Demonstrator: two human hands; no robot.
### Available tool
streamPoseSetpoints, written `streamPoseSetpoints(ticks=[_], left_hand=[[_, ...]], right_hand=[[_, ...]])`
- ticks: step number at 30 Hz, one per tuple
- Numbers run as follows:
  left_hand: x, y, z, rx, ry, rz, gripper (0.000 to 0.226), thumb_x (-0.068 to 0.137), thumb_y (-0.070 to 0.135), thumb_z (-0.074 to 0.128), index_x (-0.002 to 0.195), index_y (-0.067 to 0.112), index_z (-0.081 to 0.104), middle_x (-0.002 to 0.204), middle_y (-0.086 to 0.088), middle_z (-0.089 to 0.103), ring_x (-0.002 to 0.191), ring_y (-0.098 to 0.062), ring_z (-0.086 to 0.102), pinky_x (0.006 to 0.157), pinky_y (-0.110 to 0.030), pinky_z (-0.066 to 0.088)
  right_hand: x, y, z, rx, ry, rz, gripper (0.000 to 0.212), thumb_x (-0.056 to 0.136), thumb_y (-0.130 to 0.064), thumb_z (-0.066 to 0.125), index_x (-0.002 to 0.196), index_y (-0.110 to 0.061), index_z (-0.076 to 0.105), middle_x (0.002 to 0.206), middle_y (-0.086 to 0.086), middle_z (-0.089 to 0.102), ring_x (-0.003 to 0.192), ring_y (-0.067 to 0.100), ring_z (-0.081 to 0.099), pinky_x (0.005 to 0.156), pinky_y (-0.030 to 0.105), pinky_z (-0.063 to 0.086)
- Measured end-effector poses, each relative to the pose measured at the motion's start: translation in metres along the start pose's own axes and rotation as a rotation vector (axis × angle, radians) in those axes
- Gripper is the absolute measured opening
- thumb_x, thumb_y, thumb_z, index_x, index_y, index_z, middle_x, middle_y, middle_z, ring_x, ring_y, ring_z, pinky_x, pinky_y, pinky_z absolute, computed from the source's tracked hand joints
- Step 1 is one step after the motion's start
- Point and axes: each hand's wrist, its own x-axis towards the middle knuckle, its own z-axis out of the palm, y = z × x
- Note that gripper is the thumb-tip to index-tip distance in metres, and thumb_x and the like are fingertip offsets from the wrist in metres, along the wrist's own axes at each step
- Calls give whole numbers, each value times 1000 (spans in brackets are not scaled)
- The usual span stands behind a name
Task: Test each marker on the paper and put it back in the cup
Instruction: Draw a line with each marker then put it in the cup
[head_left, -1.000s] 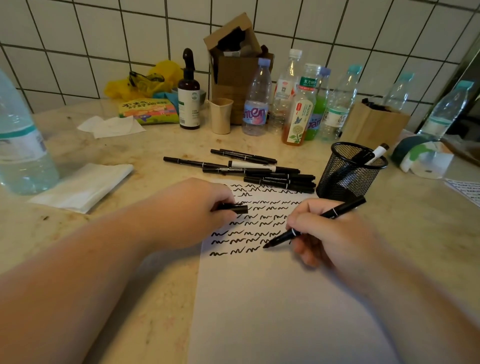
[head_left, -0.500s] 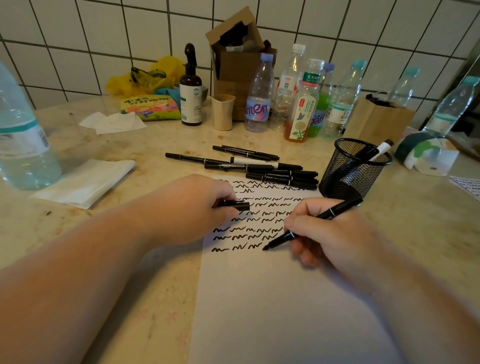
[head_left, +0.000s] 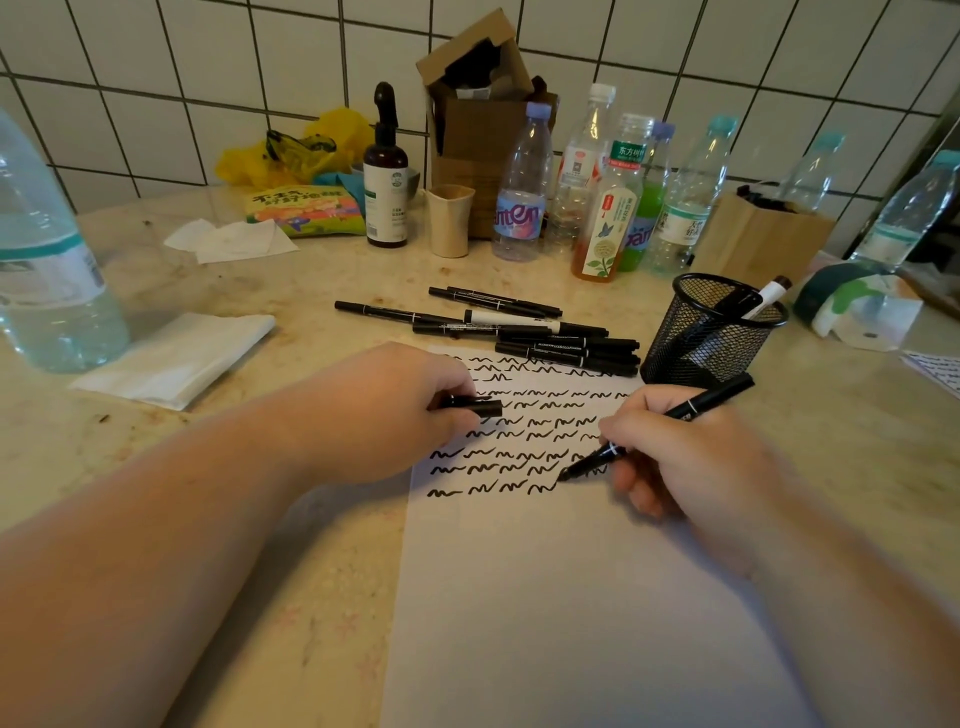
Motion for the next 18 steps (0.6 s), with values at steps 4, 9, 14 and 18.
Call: streamPoseSetpoints(ticks=[4, 9, 14, 18], left_hand=[[-2, 2, -3, -16, -25, 9, 16, 96, 46, 55, 108, 41, 65, 85, 16, 62, 77, -2, 56, 62, -20, 39], [-3, 4, -3, -24, -54, 24, 18, 96, 46, 55, 111, 43, 64, 88, 16, 64, 80, -2, 57, 65, -19, 42], [-2, 4, -2, -41, -49, 31, 16, 96, 44, 55, 109, 44, 63, 87, 15, 66, 80, -3, 59, 65, -20, 44], [-2, 4, -2, -96, -34, 41, 13, 95, 44, 56, 106, 46, 63, 85, 17, 68, 78, 3, 59, 65, -16, 42]], right_hand=[[3, 0, -5, 30, 88, -76, 34, 92, -16, 65, 58, -19, 65, 51, 5, 57, 42, 15, 44, 43, 24, 35], [2, -2, -3, 147, -10, -152, 23, 90, -19, 68, 67, -16, 69, 55, 4, 54, 45, 15, 44, 44, 24, 34], [1, -4, -4, 354, -110, -122, 31, 94, -19, 53, 78, -10, 78, 64, 16, 66, 53, 19, 55, 48, 25, 46], [1, -3, -4, 327, -113, -133, 32, 97, -6, 47, 84, -9, 76, 67, 19, 69, 56, 22, 58, 51, 29, 47]])
